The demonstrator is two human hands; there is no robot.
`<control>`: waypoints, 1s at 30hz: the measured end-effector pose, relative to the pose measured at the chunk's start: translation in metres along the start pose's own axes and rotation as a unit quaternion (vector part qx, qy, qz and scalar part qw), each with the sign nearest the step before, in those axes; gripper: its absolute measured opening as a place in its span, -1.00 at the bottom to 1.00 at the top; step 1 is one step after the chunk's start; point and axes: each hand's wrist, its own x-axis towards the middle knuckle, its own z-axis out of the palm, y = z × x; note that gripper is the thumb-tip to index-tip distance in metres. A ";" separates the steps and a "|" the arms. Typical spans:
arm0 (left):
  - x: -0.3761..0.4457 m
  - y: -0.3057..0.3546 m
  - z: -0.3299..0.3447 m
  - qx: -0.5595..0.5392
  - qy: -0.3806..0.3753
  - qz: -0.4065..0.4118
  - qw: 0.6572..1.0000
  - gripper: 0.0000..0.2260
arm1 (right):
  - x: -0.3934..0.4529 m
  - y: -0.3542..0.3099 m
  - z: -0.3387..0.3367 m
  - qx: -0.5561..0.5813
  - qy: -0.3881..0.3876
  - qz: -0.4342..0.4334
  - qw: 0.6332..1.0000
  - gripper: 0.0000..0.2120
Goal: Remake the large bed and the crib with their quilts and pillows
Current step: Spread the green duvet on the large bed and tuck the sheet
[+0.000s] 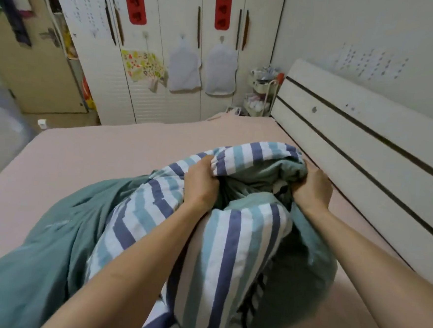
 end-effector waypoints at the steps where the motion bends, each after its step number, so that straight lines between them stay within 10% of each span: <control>1: 0.019 0.018 0.025 -0.024 -0.005 0.005 1.000 -0.64 | 0.021 0.024 -0.004 0.006 0.006 0.015 1.000 -0.79; 11: -0.014 0.018 0.130 0.176 -0.337 0.088 0.920 -0.17 | -0.029 0.207 0.038 -0.032 -0.348 0.202 0.915 -0.85; 14: -0.051 -0.018 0.118 0.296 -0.418 0.105 0.853 -0.22 | -0.052 0.197 0.044 -0.013 -0.313 0.164 0.935 -0.81; 22: -0.086 -0.101 0.072 0.297 -0.402 -0.029 0.866 -0.27 | -0.153 0.100 0.083 -0.038 -0.563 0.003 0.825 0.23; 30: -0.107 -0.196 0.014 0.342 -0.253 -0.171 0.889 0.14 | -0.211 0.007 0.157 -0.030 -0.414 -0.055 0.908 -0.23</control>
